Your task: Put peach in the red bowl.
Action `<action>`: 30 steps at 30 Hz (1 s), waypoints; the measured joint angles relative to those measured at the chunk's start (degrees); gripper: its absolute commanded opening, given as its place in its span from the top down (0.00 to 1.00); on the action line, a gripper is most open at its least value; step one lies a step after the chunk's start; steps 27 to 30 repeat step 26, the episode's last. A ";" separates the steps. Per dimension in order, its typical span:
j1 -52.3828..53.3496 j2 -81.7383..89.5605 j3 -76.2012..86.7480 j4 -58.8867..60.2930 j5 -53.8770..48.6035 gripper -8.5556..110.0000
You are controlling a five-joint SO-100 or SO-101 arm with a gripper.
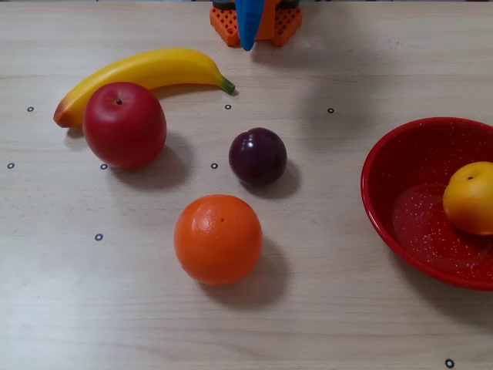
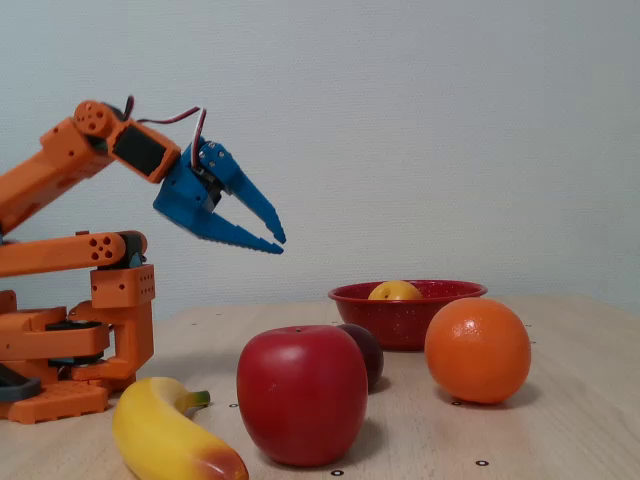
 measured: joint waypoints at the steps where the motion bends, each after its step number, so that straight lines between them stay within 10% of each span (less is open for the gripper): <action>1: -0.09 1.23 1.05 0.97 0.00 0.93; 30: 0.35 4.83 32.78 -15.29 2.55 0.93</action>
